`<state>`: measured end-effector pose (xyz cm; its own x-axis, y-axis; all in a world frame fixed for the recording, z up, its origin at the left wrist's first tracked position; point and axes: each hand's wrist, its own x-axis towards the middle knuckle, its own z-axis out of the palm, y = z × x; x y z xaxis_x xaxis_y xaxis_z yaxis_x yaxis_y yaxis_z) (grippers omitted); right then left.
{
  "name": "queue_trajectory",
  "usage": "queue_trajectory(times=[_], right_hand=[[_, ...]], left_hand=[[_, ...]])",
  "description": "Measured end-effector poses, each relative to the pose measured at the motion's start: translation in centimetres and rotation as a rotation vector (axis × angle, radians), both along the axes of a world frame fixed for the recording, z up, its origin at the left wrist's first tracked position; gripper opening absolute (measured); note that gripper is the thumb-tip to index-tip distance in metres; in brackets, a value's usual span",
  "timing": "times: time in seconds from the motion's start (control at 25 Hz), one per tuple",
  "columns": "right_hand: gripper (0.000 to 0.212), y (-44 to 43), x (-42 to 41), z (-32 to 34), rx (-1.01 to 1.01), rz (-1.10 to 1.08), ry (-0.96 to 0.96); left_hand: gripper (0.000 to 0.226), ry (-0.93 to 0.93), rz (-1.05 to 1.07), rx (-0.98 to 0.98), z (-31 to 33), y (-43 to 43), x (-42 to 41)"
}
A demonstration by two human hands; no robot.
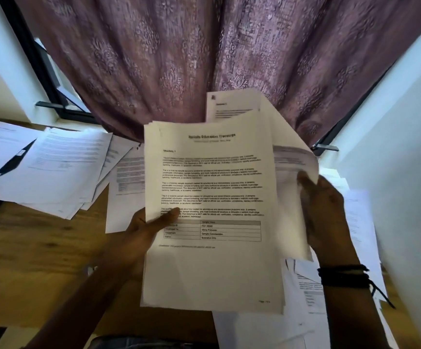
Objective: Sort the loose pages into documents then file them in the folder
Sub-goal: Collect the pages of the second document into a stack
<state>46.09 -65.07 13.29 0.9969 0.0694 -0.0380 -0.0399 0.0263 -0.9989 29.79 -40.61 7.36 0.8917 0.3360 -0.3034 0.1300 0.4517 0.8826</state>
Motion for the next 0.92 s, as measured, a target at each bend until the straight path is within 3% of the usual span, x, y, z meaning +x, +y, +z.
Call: queue_trajectory(times=[0.08,0.28,0.4,0.56,0.72,0.92], right_hand=[[0.025,0.8,-0.3,-1.1,-0.004,0.120,0.104],[0.038,2.1,-1.1,-3.0,-0.097,0.288,0.155],[0.029,2.4,-1.8,-2.8,-0.177,0.392,0.149],[0.045,2.7,-3.2,-2.7,-0.283,0.597,0.051],[0.022,3.4,-3.8,-3.4,-0.343,0.519,-0.238],[0.027,3.7,-3.5,-5.9,-0.383,0.380,-0.326]], left_hand=[[0.053,0.060,0.011,0.004,-0.5,-0.2,0.3],[0.015,0.112,0.115,0.012,-0.8,-0.5,1.1],[0.015,0.109,0.136,0.023,-0.8,-0.2,1.3],[0.024,-0.076,0.157,0.253,-0.8,-0.3,1.3],[0.037,-0.194,0.225,0.533,-0.7,-0.2,1.7],[0.036,-0.212,0.240,0.601,-1.8,0.3,2.3]])
